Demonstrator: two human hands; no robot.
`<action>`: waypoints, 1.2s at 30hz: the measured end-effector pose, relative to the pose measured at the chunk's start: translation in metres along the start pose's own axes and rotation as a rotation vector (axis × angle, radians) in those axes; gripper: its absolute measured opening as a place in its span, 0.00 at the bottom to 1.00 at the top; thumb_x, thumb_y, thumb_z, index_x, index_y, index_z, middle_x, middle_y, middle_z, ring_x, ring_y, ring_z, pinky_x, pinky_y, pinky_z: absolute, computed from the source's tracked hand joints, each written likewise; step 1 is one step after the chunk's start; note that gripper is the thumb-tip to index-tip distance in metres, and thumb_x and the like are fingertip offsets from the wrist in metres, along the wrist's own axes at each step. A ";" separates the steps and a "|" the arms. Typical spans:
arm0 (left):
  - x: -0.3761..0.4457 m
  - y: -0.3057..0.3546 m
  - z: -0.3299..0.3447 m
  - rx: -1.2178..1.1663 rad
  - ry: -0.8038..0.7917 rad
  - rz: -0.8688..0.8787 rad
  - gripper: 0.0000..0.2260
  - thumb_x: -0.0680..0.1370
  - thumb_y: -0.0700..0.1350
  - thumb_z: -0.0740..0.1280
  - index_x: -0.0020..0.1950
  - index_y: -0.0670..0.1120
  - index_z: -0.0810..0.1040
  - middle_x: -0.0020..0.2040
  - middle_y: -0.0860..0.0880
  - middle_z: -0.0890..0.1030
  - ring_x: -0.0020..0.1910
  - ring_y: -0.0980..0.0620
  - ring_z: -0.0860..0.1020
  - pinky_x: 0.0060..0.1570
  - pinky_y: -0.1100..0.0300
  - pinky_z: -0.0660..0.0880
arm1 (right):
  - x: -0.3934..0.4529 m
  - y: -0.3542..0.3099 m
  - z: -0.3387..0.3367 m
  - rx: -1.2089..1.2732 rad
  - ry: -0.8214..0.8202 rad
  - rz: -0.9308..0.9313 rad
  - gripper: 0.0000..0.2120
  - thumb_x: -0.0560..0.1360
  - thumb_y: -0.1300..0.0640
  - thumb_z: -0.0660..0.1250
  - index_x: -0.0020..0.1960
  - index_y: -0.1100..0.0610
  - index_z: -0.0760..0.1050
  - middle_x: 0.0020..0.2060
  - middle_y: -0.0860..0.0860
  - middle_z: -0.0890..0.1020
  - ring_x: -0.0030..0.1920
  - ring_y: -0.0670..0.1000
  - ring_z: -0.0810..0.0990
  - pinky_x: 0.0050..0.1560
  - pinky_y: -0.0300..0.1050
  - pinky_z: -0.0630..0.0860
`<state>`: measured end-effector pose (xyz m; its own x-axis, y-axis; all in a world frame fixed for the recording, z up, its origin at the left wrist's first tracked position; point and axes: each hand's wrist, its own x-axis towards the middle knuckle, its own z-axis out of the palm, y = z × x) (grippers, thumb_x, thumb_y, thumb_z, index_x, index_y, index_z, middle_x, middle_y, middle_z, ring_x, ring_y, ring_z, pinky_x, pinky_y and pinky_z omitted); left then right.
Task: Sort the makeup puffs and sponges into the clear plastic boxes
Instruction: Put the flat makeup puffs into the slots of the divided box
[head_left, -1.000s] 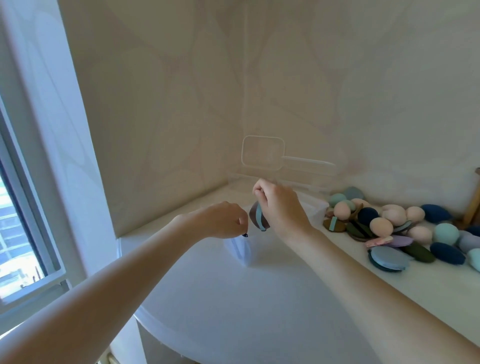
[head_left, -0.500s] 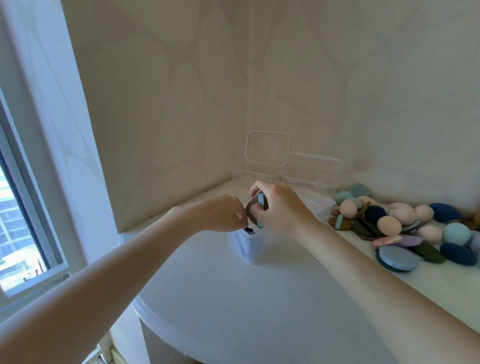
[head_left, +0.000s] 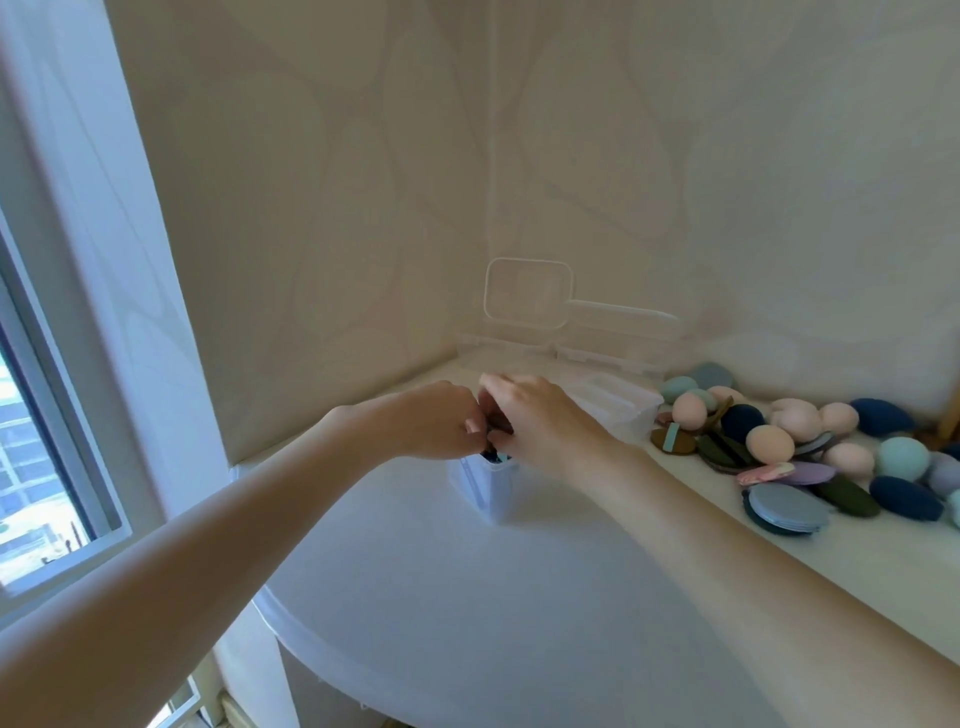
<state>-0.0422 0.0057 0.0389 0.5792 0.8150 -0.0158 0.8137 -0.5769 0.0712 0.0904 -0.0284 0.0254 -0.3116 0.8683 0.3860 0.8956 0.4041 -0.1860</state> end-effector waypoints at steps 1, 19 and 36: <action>-0.001 0.000 0.000 0.026 -0.003 -0.001 0.19 0.75 0.49 0.54 0.51 0.39 0.79 0.53 0.42 0.81 0.54 0.45 0.77 0.55 0.51 0.73 | 0.000 0.000 0.003 -0.007 -0.009 0.005 0.07 0.71 0.63 0.63 0.49 0.63 0.73 0.46 0.54 0.79 0.47 0.57 0.76 0.45 0.50 0.74; 0.002 0.007 0.024 0.005 -0.017 -0.006 0.22 0.72 0.58 0.67 0.56 0.43 0.77 0.43 0.48 0.77 0.56 0.49 0.73 0.46 0.58 0.69 | 0.010 0.004 0.010 -0.031 -0.362 0.276 0.20 0.76 0.63 0.53 0.31 0.47 0.70 0.45 0.52 0.67 0.54 0.54 0.65 0.50 0.46 0.55; 0.017 -0.014 0.014 0.117 0.130 0.086 0.20 0.67 0.63 0.69 0.52 0.52 0.76 0.49 0.55 0.78 0.57 0.56 0.70 0.51 0.64 0.61 | 0.035 0.007 -0.005 0.021 -0.442 0.325 0.14 0.74 0.50 0.64 0.51 0.58 0.81 0.44 0.54 0.81 0.40 0.53 0.73 0.40 0.41 0.70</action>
<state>-0.0429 0.0270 0.0232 0.6418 0.7583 0.1145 0.7661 -0.6408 -0.0501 0.0877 0.0032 0.0418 -0.1274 0.9857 -0.1100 0.9629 0.0963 -0.2522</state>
